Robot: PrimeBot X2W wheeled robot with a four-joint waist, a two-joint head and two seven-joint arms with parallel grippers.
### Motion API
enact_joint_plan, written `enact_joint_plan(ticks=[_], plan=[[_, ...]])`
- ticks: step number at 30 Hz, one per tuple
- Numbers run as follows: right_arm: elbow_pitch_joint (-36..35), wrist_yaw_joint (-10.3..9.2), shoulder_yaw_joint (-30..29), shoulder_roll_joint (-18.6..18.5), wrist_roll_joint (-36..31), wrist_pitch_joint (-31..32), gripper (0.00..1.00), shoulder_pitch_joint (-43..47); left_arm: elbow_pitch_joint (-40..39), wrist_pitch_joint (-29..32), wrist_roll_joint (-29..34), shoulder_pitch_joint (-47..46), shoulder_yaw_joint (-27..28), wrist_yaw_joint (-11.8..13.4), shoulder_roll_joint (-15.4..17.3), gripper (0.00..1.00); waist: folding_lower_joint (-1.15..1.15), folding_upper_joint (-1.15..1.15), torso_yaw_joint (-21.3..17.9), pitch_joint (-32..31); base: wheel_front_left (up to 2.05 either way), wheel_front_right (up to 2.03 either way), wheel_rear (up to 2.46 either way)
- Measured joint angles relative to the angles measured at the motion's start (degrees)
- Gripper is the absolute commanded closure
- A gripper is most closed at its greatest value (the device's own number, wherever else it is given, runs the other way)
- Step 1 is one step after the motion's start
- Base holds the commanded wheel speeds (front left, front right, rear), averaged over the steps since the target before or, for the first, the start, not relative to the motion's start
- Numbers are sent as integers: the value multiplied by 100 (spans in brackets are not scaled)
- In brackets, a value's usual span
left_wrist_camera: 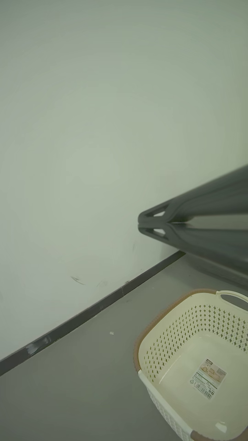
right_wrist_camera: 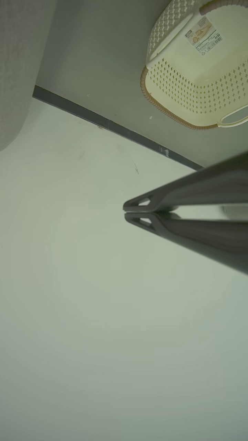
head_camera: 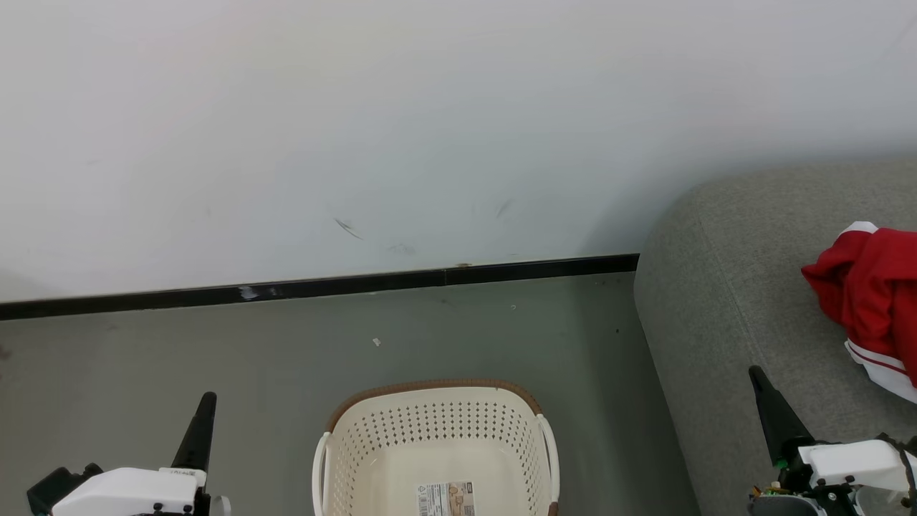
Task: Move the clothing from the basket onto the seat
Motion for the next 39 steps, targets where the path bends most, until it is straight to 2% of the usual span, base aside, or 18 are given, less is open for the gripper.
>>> enact_joint_plan(ticks=[13,39], plan=[[81,0,-45,-96,1177,160,100,-140,-26,225,-675,-3,358,-302,-163,100,-1,0,13,19,0,0,0],[120,0,-45,-100,1190,170,100,-219,-21,232,-675,-4,374,-320,-165,100,-1,0,12,18,0,0,0]])
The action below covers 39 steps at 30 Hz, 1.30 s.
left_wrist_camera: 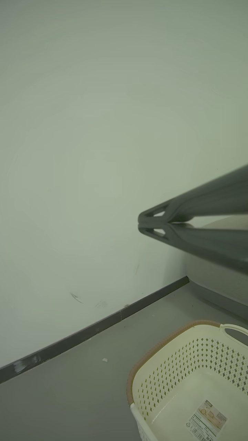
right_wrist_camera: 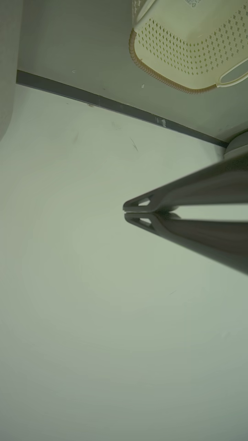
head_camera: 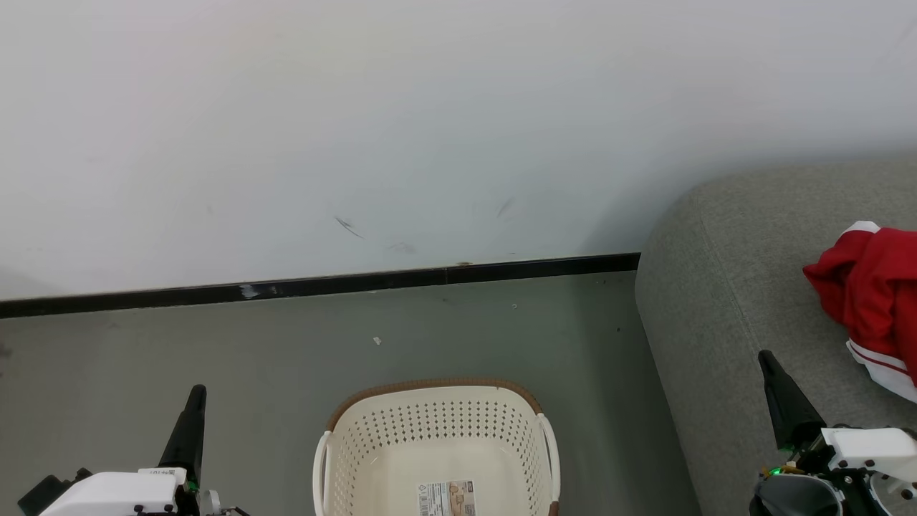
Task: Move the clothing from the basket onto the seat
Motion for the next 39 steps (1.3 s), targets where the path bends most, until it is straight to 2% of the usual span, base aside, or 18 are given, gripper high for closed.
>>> enact_joint_plan(ticks=[39], plan=[[9,0,1,-3,0,0,100,0,52,16,0,-3,5,-26,0,100,-1,0,0,-1,0,0,0]])
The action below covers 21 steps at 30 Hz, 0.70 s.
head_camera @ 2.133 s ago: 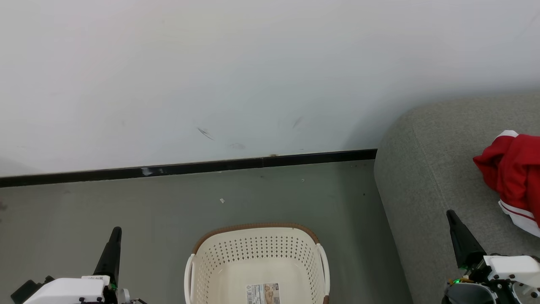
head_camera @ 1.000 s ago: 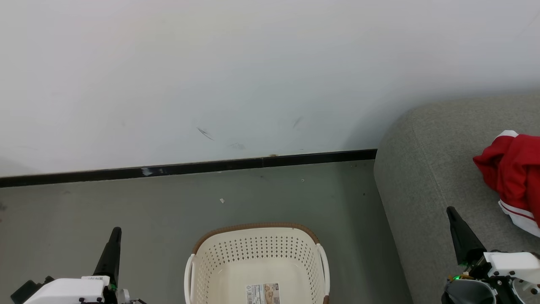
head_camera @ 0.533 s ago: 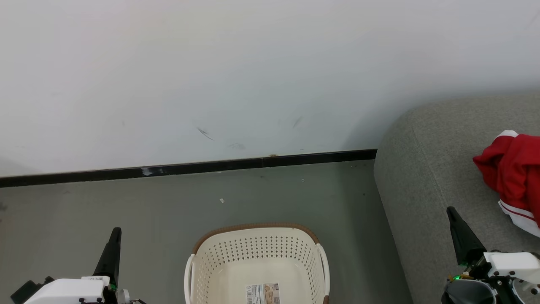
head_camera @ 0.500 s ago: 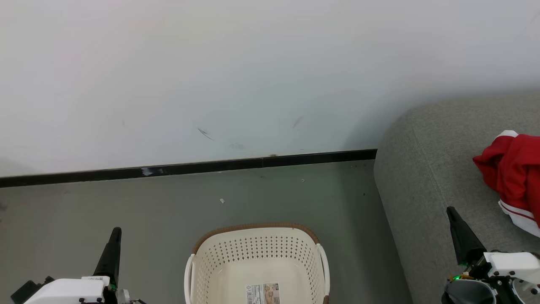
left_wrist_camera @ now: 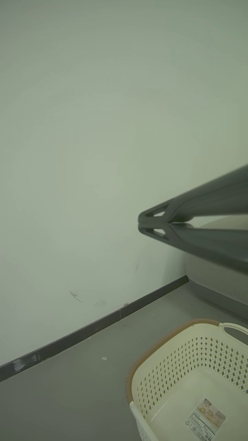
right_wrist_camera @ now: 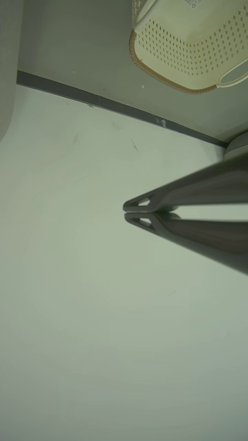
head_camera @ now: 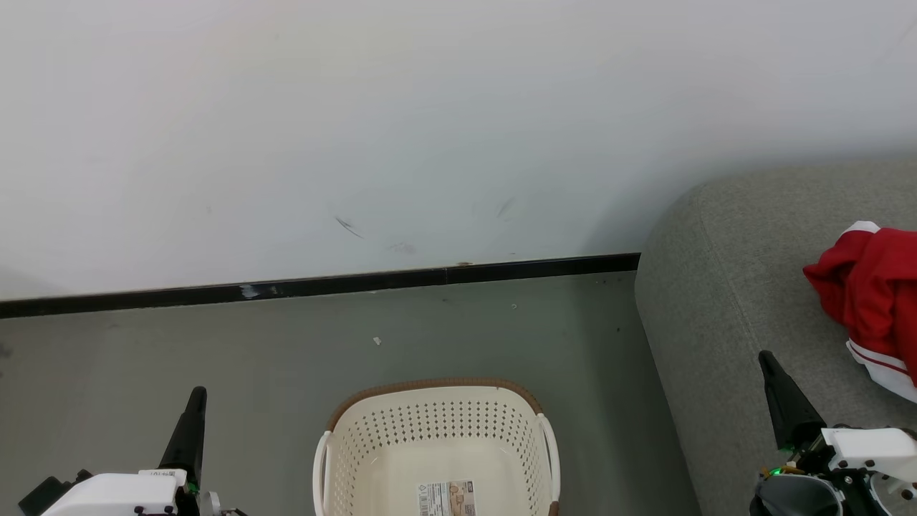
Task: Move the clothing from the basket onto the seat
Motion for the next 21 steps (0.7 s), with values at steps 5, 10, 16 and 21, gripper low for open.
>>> enact_joint_plan(ticks=[5,10,16,21], plan=[[0,0,0,0,0,0,100,0,1,0,0,0,0,-1,0,100,0,0,0,0,0,0,0],[1,0,0,-1,0,0,100,0,4,0,0,-1,0,-4,0,100,0,0,0,0,0,0,0],[2,0,0,-1,0,0,100,0,8,0,0,-1,1,-5,0,100,0,0,0,0,0,0,0],[2,0,1,-2,0,0,100,0,9,0,0,-1,1,-5,0,100,0,0,0,0,0,0,0]])
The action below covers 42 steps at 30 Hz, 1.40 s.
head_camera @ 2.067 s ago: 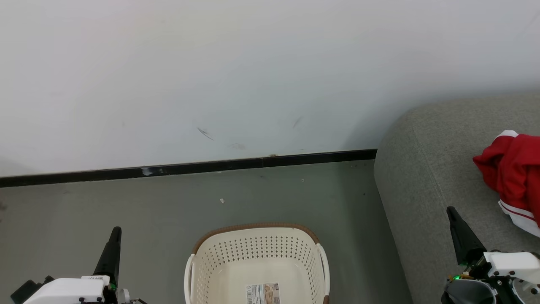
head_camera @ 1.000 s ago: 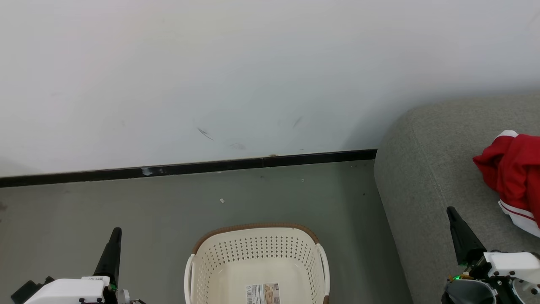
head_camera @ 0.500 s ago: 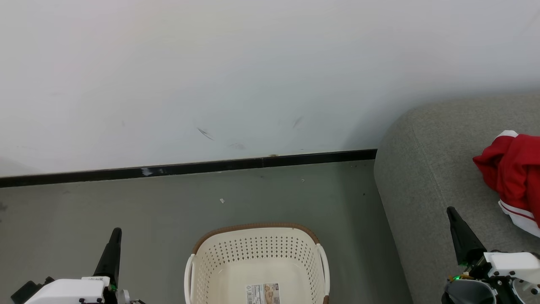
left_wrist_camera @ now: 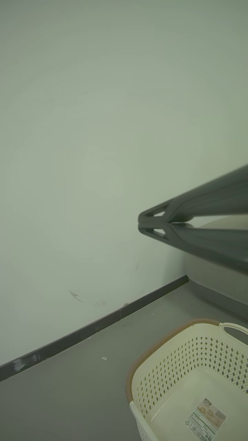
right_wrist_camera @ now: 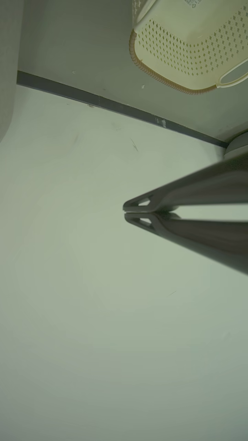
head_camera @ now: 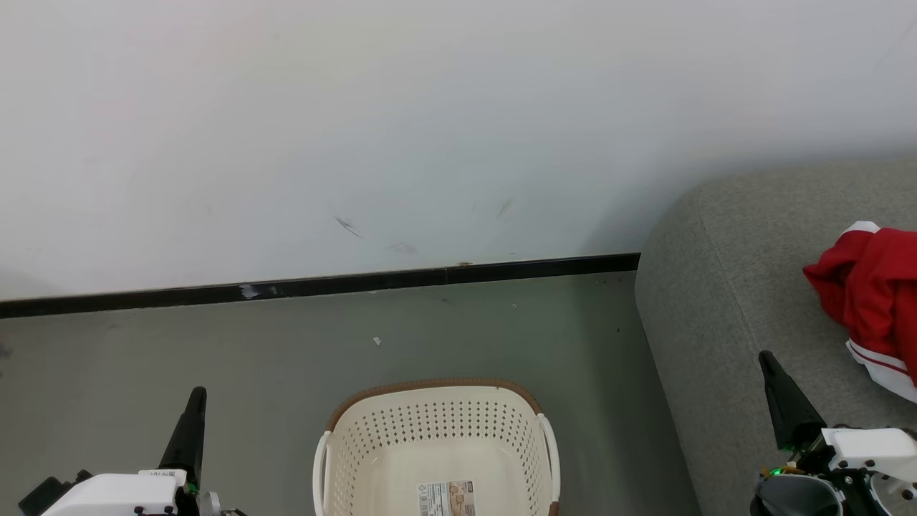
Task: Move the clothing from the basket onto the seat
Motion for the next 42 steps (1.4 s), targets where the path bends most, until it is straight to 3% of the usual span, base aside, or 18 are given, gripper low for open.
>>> enact_joint_plan(ticks=[42], plan=[[2,0,3,-8,1,-1,100,-1,22,0,0,-7,4,-1,0,100,-1,0,0,0,0,0,0]])
